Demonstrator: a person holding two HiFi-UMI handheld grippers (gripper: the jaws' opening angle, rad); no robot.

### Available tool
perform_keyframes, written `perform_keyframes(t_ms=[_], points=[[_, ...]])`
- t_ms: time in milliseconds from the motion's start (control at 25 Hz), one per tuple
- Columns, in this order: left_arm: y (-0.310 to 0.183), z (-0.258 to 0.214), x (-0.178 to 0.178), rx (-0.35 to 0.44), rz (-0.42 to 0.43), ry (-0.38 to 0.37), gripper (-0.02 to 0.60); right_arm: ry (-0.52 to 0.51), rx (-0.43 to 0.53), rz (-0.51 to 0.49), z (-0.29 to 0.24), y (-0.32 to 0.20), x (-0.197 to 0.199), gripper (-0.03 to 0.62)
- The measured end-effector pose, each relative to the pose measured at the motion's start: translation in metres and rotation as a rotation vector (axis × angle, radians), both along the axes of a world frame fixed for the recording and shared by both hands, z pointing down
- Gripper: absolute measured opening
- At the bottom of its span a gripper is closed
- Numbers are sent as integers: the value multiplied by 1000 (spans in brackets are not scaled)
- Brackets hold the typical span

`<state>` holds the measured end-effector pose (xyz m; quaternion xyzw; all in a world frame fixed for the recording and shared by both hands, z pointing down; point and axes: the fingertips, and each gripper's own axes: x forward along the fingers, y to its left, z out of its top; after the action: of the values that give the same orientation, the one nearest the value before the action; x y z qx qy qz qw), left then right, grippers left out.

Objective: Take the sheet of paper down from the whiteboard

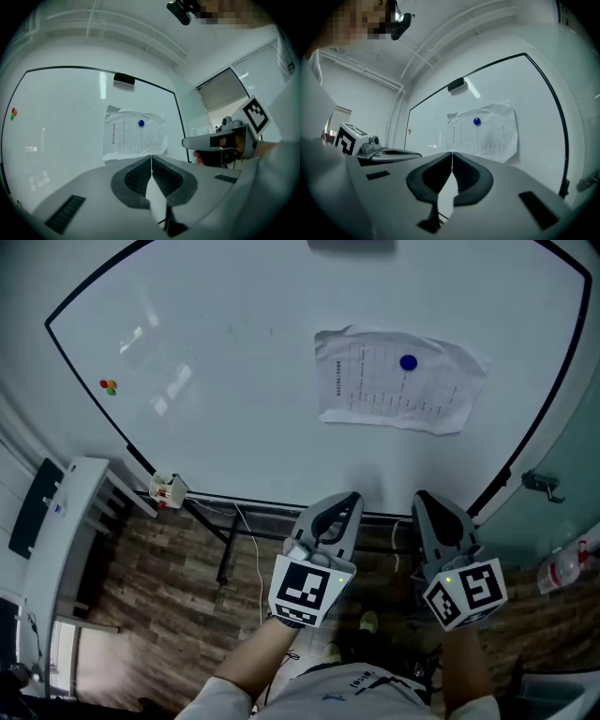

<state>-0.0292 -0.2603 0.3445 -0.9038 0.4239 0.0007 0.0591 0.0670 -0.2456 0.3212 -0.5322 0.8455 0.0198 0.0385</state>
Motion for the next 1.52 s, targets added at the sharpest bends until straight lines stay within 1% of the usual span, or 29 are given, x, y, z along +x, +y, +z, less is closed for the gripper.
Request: perform_keyframes(t_ms=[240,360,520,600,640,720,760,840,920,1040,1080,1120,1240,1360,1440,1520], points=[[-51,-39,-5,80,-76,-15,17,31,97,-2,-34,-59,11,14],[-75,-58,-8,127,-121,-2,17,57,146,-13,-51,-86,16,14],[-98,-78,-12,171,-187,5,17,123,213,-27,-70,-109,17,15],[-106,-91,-15,207,-215,16,18,166,247,-24,-77,-118,16,18],[-109,-96,-17,222,-226,19,18,188,262,-17,-80,-122,16,27],[-117,-103,-22,235,-238,12,20,231,281,2,-85,-129,14,70],[-122,-106,-25,239,-241,6,22,251,286,16,-87,-132,11,80],[-133,-115,-32,251,-246,1,81,282,300,51,-91,-136,6,90],[-144,-126,-38,266,-241,-9,125,310,319,89,-94,-140,2,101],[-153,-149,-42,328,-212,-34,141,387,339,145,-97,-144,-1,122],[-155,-157,-40,359,-198,-60,144,407,343,162,-98,-146,-2,127],[-157,-164,-38,392,-184,-100,144,423,346,178,-100,-148,-2,132],[-162,-178,-26,475,-164,-265,144,456,352,216,-104,-154,-3,138],[-168,-180,-16,518,-173,-378,144,480,357,236,-105,-159,-4,142],[-172,-178,-11,532,-167,-454,144,491,351,243,-104,-163,-5,143],[-175,-173,-6,540,-163,-549,144,506,351,247,-105,-166,-6,147]])
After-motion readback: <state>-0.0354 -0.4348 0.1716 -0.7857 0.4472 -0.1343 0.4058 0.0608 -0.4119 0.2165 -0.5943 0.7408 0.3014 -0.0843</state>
